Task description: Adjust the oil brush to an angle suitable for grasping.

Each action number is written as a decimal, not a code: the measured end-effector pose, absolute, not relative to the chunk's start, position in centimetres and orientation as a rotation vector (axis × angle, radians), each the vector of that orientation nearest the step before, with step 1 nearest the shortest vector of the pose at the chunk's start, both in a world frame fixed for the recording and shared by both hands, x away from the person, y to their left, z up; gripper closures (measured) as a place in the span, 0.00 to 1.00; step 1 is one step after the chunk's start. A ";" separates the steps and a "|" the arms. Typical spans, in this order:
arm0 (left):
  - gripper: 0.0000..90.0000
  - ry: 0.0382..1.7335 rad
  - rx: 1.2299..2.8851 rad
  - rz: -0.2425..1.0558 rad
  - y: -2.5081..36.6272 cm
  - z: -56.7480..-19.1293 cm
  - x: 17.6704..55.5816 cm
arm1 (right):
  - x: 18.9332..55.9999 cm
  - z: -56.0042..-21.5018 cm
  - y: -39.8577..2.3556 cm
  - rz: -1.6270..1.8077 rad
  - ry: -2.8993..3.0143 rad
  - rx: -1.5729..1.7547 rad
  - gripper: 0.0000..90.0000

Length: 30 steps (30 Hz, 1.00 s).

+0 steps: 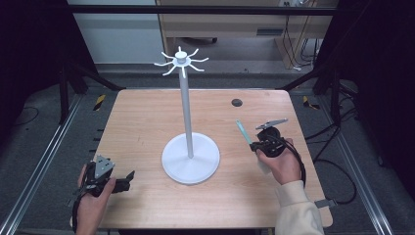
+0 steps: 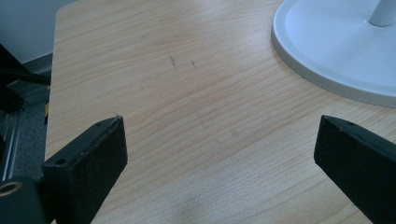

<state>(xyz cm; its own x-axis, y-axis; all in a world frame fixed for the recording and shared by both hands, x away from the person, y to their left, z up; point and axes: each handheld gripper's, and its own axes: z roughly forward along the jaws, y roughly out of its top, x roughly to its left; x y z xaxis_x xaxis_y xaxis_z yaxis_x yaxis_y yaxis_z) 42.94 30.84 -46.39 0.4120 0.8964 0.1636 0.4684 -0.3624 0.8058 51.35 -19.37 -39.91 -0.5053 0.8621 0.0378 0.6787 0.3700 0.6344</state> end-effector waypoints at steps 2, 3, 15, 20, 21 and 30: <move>0.02 1.158 1.983 0.802 30.8 -46.4 42.9 | 51.3 -39.4 -19.0 0.885 2.328 1.345 0.92; 0.03 1.159 1.982 0.803 30.8 -46.4 42.9 | 51.3 -39.2 -18.8 0.889 2.329 1.331 0.92; 0.03 1.168 1.979 0.807 30.8 -46.5 42.9 | 51.9 -36.3 -17.8 0.984 2.293 1.258 0.92; 0.03 1.170 1.976 0.810 30.9 -46.4 42.8 | 52.1 -35.4 -17.2 1.026 2.279 1.238 0.92; 0.02 1.170 1.975 0.811 30.9 -46.4 42.8 | 52.1 -35.2 -17.1 1.035 2.278 1.233 0.92; 0.02 1.166 1.974 0.814 30.9 -46.4 42.9 | 52.2 -33.7 -16.0 1.115 2.250 1.181 0.92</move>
